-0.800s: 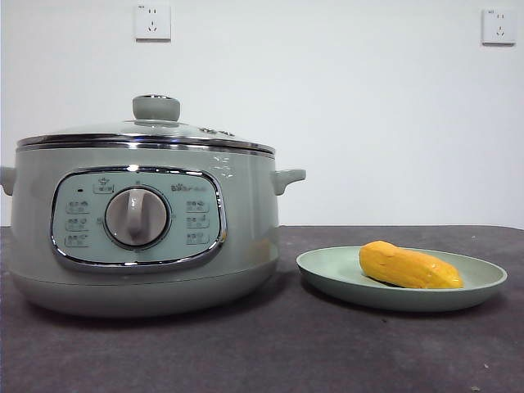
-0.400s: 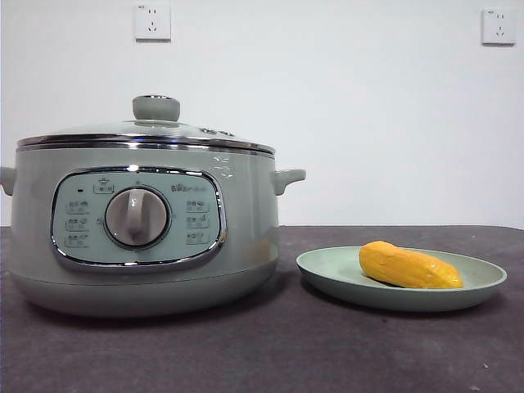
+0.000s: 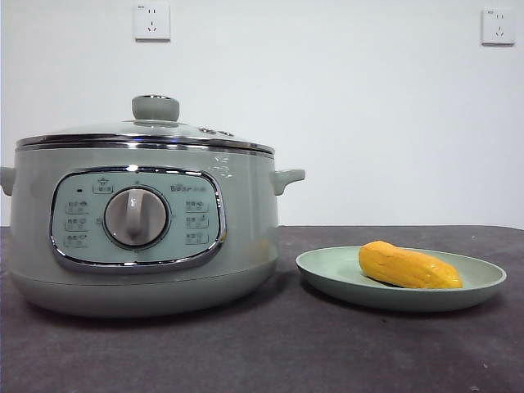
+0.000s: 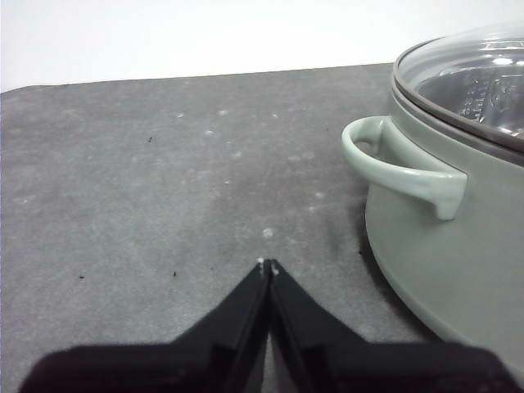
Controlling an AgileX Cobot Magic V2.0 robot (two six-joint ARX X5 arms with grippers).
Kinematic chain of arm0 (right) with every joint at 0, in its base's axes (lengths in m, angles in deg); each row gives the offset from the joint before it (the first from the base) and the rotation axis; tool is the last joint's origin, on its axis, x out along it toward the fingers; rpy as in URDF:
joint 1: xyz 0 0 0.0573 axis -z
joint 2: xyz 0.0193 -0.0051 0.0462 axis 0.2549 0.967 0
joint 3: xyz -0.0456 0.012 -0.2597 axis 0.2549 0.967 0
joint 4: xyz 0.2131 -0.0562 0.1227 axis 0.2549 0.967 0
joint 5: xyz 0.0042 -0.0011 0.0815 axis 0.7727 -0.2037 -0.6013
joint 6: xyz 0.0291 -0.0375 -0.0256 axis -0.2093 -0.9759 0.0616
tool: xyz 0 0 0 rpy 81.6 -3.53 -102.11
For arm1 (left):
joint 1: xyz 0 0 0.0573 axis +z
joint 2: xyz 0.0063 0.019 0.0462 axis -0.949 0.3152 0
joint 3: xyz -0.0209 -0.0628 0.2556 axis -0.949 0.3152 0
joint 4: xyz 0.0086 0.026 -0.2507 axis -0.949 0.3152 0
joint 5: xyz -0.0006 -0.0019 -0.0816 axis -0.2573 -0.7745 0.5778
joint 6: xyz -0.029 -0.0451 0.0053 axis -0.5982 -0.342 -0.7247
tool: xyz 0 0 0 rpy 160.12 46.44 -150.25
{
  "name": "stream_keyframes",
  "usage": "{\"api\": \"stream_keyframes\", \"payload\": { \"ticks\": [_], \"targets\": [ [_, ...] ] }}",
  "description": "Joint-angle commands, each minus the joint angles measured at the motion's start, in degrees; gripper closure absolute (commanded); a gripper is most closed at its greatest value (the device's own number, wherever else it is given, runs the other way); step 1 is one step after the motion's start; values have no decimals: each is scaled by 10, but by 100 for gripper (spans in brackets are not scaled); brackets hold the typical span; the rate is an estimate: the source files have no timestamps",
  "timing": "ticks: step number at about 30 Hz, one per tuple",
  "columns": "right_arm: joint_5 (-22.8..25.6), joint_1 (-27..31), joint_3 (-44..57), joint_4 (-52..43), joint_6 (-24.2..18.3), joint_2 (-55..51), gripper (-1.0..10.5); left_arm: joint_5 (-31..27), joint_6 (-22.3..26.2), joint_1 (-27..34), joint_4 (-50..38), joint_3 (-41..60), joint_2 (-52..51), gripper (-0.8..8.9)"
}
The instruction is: Take the corn out from the steamer,put the corn on the plate,close the lid
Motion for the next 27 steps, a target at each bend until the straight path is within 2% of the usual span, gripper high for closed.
{"api": "stream_keyframes", "payload": {
  "ticks": [1, 6, 12, 23, 27],
  "targets": [
    [-47, 30, 51, -39, -29, -40, 944, 3, -3, 2, -1, 8, -2, 816],
    [-43, 47, 127, -80, -31, -89, 944, 3, -3, 2, -1, 8, -2, 816],
    [-41, 47, 186, -81, -24, -139, 944, 3, -3, 2, -1, 8, -2, 816],
    [-41, 47, 209, -49, 6, -149, 944, 3, -3, 2, -1, 8, -2, 816],
    [-41, 46, 209, -49, 29, -146, 944, 3, -3, 2, -1, 8, -2, 816]
  ]
}}
